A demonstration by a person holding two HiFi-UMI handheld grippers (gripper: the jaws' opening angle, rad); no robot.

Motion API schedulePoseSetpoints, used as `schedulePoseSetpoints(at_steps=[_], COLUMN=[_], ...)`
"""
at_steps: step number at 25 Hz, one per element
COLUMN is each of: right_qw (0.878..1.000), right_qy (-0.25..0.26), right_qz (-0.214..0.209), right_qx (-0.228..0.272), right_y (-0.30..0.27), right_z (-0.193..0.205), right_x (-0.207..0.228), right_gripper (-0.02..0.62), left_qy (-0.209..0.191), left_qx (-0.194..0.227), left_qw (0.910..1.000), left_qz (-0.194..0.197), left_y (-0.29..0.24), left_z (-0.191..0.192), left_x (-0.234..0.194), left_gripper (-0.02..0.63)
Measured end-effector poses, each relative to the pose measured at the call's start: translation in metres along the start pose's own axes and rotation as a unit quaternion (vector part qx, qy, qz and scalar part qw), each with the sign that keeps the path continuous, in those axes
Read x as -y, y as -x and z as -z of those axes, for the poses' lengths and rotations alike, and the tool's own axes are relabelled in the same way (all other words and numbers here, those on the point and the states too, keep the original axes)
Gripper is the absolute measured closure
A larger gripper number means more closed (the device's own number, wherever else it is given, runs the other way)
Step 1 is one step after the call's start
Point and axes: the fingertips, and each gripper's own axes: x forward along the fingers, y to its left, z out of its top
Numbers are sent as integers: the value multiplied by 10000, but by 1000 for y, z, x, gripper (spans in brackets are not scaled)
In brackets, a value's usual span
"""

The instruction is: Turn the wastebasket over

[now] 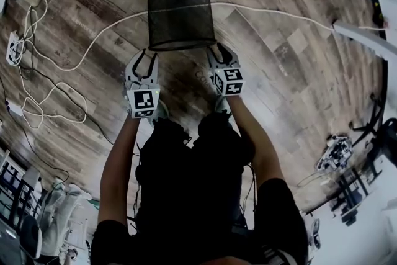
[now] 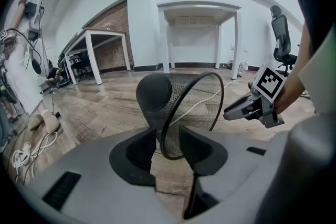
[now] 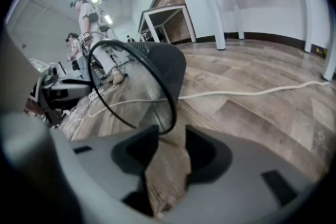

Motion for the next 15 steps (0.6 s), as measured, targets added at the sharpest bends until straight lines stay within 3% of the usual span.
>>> schedulePoseSetpoints(at_steps=[8, 11, 15], right_qw=[9998, 9996, 9994], right_qy=[-154, -184, -229], right_qz=[-6, 146, 177], right_qx=[136, 176, 192], right_y=[-20, -22, -14], right_z=[-10, -14, -20], right_x=[0, 2, -1], right_gripper=[435, 534, 538], left_qy=[-153, -172, -52], left_qx=[-89, -162, -253], left_qw=[9998, 9997, 9997], left_qz=[-16, -86, -17], left_y=[-17, -19, -16], left_z=[9, 15, 11], left_x=[-1, -5, -9], left_gripper=[437, 527, 537])
